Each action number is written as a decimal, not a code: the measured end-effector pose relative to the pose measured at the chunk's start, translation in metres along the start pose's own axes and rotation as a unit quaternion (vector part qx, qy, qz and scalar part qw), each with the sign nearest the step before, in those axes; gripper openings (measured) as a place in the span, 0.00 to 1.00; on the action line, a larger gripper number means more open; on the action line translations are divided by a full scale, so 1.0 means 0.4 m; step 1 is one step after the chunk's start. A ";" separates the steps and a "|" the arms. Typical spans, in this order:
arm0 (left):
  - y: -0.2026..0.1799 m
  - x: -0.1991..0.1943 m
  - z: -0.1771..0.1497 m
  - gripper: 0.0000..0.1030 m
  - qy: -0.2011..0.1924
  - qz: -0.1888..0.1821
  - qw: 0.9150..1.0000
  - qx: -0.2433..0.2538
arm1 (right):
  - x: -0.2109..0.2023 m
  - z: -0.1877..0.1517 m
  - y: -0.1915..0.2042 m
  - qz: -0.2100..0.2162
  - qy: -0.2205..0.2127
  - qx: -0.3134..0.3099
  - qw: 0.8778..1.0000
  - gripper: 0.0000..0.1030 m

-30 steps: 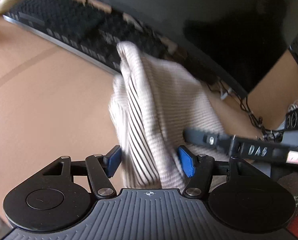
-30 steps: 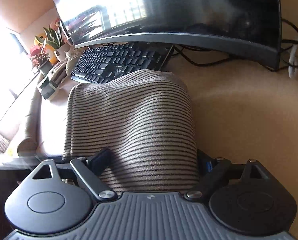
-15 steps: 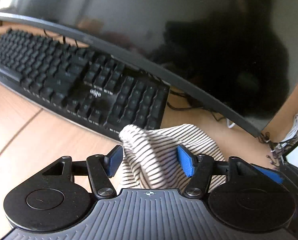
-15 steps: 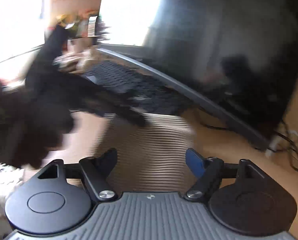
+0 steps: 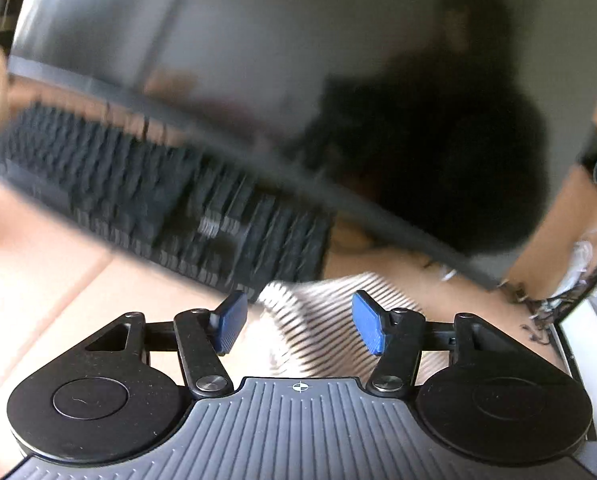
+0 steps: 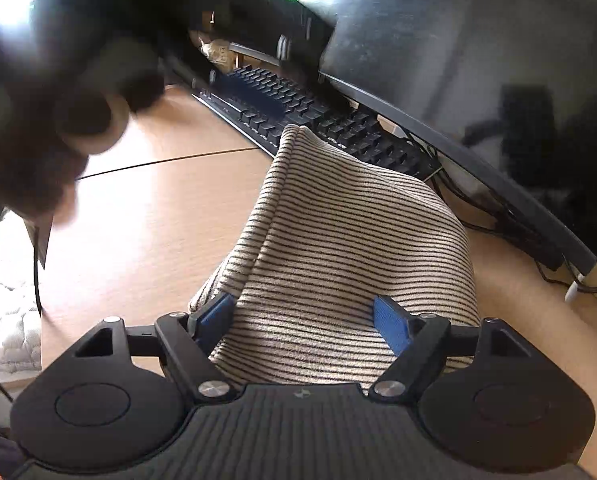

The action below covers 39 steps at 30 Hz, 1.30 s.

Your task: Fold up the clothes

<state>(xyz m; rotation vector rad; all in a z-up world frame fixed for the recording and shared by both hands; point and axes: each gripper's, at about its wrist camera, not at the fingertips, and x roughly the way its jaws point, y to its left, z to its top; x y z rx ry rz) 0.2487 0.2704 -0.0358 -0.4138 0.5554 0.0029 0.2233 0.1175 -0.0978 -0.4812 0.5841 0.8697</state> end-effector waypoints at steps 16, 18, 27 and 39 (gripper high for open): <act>0.049 0.165 -0.038 0.63 0.086 -0.024 0.996 -0.025 | -0.024 -0.028 -0.024 -0.033 0.029 -0.024 0.999 0.78; 0.041 0.151 -0.032 0.62 0.082 -0.014 0.996 -0.019 | -0.034 -0.020 -0.049 -0.014 0.026 0.002 1.000 0.78; -0.003 0.013 -0.067 0.88 0.095 0.039 0.995 -0.008 | -0.061 -0.086 -0.304 0.034 0.014 0.253 0.967 0.89; 0.043 0.028 -0.143 0.51 0.150 -0.038 0.985 -0.083 | -0.085 -0.102 -0.354 0.097 0.003 0.350 0.932 0.68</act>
